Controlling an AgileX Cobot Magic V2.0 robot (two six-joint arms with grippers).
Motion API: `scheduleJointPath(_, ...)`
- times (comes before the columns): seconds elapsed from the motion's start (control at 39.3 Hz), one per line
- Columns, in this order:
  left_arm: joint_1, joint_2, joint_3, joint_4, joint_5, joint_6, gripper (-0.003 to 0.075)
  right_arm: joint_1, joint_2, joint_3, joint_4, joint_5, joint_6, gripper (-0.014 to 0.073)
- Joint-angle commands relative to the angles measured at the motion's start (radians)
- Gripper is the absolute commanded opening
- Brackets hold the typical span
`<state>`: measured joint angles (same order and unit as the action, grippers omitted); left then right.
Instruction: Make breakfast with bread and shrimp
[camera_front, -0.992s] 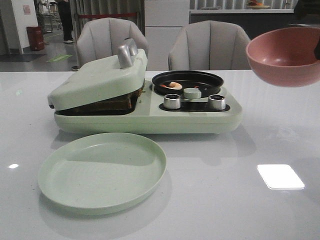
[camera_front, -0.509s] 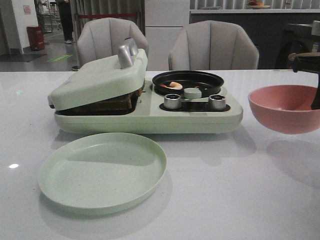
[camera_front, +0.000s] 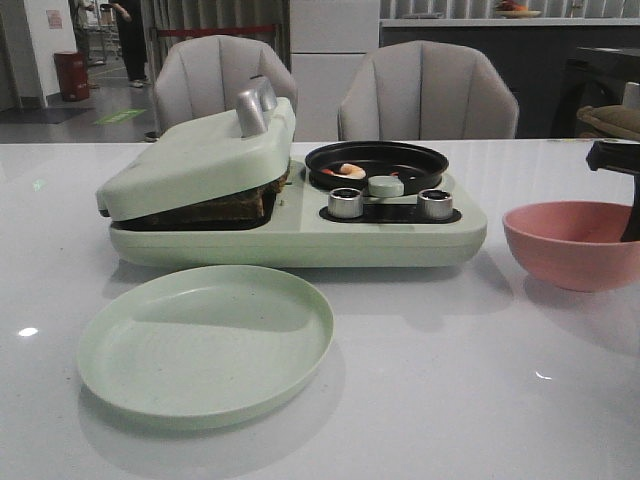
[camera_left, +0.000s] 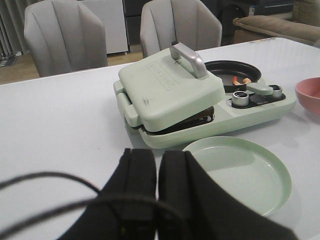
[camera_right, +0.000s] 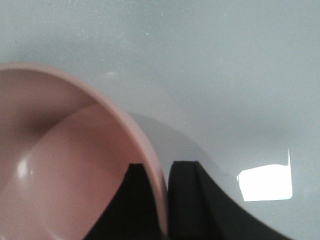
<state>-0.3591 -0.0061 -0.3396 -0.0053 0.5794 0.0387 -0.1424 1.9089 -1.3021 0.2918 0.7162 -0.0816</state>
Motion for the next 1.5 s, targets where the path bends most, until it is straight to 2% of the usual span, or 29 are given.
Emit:
scheduleJointPath(0.0, 0.001, 0.0, -0.023, -0.008, -0.084, -0.012, 0.0114, -0.004, -0.047, -0.061, -0.025, 0.0, -0.015, 0.0313)
scheduleJointPath(0.1, 0.001, 0.0, -0.023, -0.008, -0.084, -0.012, 0.0114, 0.003, -0.048, -0.106, -0.081, 0.026, -0.017, 0.0425)
scheduleJointPath(0.18, 0.001, 0.0, -0.023, -0.008, -0.084, -0.012, 0.0114, 0.01, -0.054, -0.137, -0.13, 0.049, -0.024, 0.0454)
scheduleJointPath(0.41, 0.001, 0.0, -0.023, -0.008, -0.084, -0.012, 0.0114, 0.048, -0.184, -0.151, -0.15, 0.013, -0.061, 0.0456)
scheduleJointPath(0.76, 0.001, 0.0, -0.023, -0.008, -0.084, -0.012, 0.0114, 0.15, -0.45, -0.114, -0.15, -0.154, -0.104, 0.0441)
scheduleJointPath(1.02, 0.001, 0.0, -0.023, -0.008, -0.084, -0.012, 0.0114, 0.227, -0.63, 0.078, -0.144, -0.366, -0.104, 0.0441)
scheduleJointPath(1.27, 0.001, 0.0, -0.023, -0.008, -0.084, -0.012, 0.0114, 0.291, -0.849, 0.336, -0.144, -0.635, -0.104, 0.0441)
scheduleJointPath(1.48, 0.001, 0.0, -0.023, -0.008, -0.084, -0.012, 0.0114, 0.339, -1.032, 0.524, -0.144, -0.785, -0.104, 0.0441)
